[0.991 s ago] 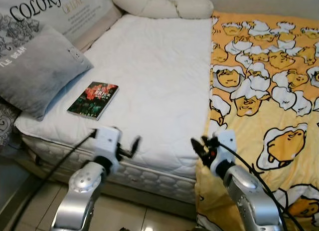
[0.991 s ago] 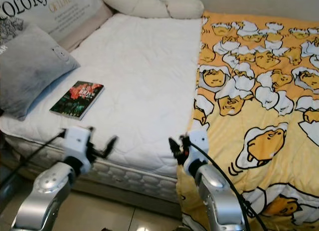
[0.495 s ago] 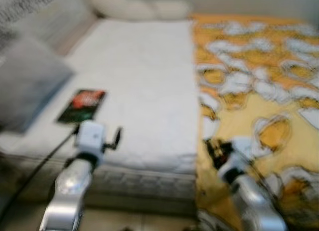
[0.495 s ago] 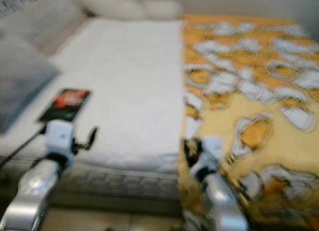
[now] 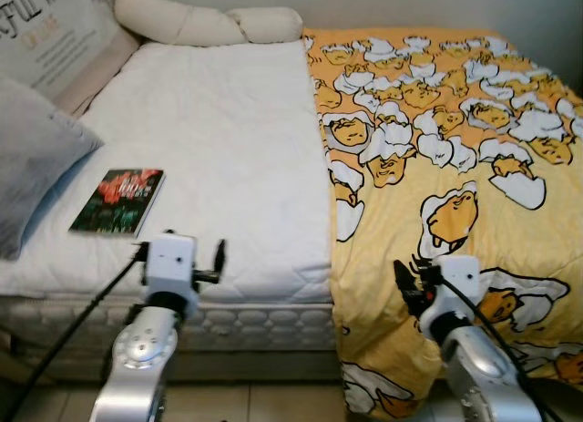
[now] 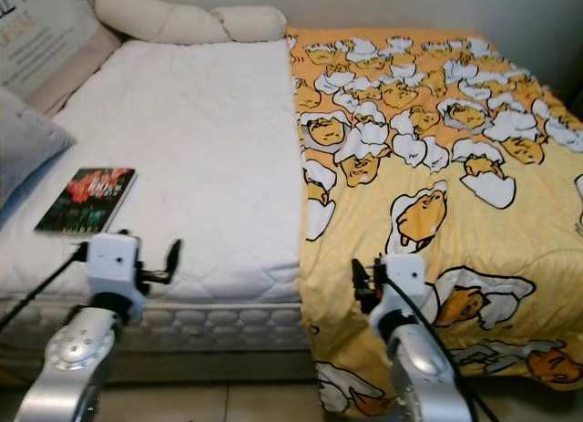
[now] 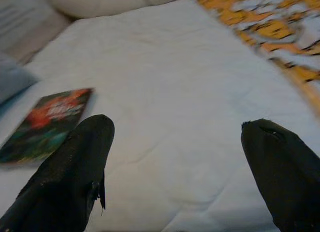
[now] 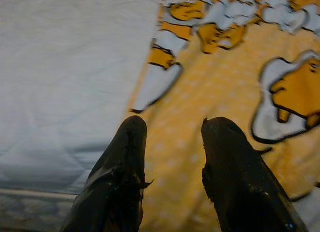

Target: Clean up the room

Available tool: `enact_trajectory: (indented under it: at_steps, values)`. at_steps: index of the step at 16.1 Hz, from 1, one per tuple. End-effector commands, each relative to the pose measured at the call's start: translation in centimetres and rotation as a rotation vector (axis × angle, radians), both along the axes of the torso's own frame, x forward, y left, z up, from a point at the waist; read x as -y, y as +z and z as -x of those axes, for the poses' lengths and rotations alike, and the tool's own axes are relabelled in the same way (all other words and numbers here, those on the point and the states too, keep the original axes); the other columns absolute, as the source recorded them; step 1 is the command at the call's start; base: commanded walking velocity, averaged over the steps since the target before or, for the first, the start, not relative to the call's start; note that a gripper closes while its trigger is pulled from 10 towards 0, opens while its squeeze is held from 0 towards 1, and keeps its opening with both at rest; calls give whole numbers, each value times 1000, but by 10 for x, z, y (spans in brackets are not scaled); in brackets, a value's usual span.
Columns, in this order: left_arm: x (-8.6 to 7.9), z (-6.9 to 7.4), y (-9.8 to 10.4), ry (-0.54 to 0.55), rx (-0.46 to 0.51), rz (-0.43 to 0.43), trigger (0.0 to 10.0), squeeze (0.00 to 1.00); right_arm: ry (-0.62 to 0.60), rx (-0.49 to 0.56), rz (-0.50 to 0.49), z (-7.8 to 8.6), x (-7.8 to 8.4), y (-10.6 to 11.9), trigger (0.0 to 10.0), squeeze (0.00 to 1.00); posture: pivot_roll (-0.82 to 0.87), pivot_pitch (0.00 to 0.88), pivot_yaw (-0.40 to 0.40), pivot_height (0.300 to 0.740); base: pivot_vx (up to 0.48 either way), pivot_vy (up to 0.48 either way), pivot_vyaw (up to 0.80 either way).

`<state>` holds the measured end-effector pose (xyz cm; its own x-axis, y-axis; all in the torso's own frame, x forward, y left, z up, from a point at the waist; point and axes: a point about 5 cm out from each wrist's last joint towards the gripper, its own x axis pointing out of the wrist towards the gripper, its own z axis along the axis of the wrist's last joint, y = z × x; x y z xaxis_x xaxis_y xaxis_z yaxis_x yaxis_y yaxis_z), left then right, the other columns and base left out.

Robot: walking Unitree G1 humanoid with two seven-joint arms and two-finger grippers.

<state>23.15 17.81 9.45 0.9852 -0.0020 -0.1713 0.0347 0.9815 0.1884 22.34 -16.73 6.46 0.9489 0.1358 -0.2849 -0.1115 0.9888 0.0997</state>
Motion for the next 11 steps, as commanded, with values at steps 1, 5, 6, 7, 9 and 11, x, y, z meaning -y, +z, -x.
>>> enact_trajectory:
  at_steps: [1,5,6,7,9,11]
  values:
    - [-3,-1,0,11,-3,-29,10000,247,12,11,-2,-4,-3,3,10000,0,-34,0,8,740,0,0,0]
    - [-4,-1,1,11,-4,-37,10000,235,11,0,-14,-4,-4,1,10000,0,-34,0,8,740,0,0,0]
    - [-4,-1,1,11,-4,-37,10000,235,11,0,-14,-4,-4,1,10000,0,-34,0,8,740,0,0,0]
    - [-4,-1,1,11,-4,-37,10000,235,11,0,-14,-4,-4,1,10000,0,-34,0,8,740,0,0,0]
    - [-4,-1,1,11,-4,-37,10000,235,11,0,-14,-4,-4,1,10000,0,-34,0,8,740,0,0,0]
    - [-4,-1,1,11,-4,-37,10000,235,11,0,-14,-4,-4,1,10000,0,-34,0,8,740,0,0,0]
